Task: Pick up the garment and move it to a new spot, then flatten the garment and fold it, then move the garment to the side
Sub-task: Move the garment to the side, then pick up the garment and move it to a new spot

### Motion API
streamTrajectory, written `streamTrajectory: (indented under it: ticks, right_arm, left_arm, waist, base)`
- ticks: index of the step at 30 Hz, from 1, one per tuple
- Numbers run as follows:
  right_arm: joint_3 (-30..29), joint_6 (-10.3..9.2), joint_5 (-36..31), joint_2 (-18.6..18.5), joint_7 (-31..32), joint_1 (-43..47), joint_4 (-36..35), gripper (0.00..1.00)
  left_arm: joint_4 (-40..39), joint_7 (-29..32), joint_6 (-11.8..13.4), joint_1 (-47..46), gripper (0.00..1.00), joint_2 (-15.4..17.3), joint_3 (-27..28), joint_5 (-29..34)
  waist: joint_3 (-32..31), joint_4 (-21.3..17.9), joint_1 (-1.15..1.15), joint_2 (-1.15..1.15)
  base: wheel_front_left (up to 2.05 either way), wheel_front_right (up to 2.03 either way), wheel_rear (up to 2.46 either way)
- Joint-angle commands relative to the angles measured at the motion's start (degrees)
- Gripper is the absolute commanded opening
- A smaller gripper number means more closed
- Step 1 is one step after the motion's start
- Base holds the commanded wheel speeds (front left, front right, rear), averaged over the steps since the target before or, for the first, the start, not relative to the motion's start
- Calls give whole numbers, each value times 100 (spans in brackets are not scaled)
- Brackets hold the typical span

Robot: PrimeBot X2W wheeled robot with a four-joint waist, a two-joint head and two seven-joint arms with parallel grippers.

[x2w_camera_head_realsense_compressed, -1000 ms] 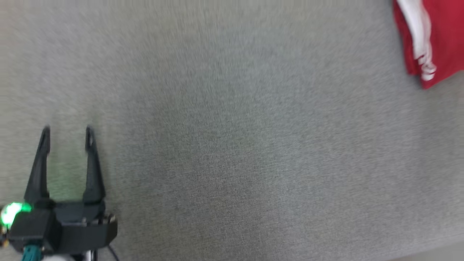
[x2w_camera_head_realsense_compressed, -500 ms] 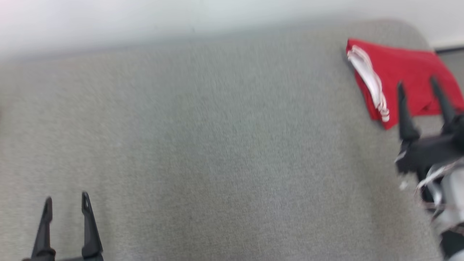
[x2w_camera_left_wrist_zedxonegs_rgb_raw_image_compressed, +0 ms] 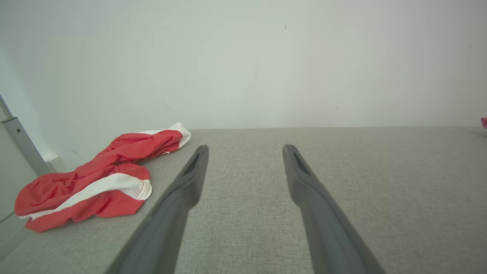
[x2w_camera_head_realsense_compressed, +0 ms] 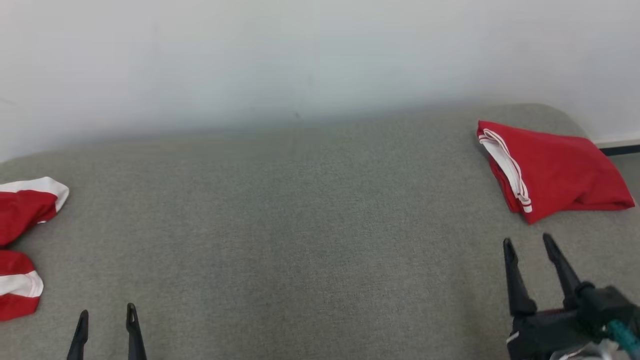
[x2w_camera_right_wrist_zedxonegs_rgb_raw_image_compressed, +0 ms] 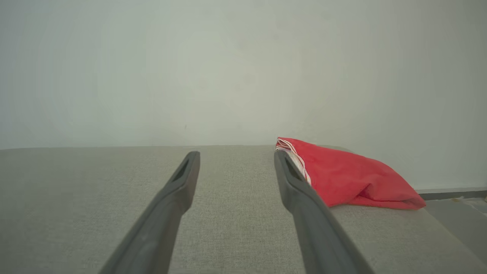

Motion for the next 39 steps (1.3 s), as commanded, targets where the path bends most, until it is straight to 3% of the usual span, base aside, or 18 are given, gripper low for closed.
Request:
streamTrajectory:
  ticks: [1,8,14,39]
  right_arm:
    - [-4,-16,-81,67,10,101,-65,100]
    - [-200,-16,-432,620,16,752,-549,100]
    - [-195,-16,-635,841,12,982,-622,100]
    - [-171,-16,-880,1008,-5,1167,-316,100]
  left_arm:
    - [20,-16,-4,74,100,8,-1,49]
    - [214,-17,-52,64,100,38,-96,91]
    - [396,-16,-80,-22,100,17,-194,92]
    - [718,24,-60,-58,100,195,-471,174]
  waist:
    - [-119,107,2,1]
    - [-248,180,2,1]
    - [-311,193,2,1]
    - [-409,245,2,1]
  base:
    - [0,0,0]
    - [0,0,0]
    - [0,0,0]
    - [0,0,0]
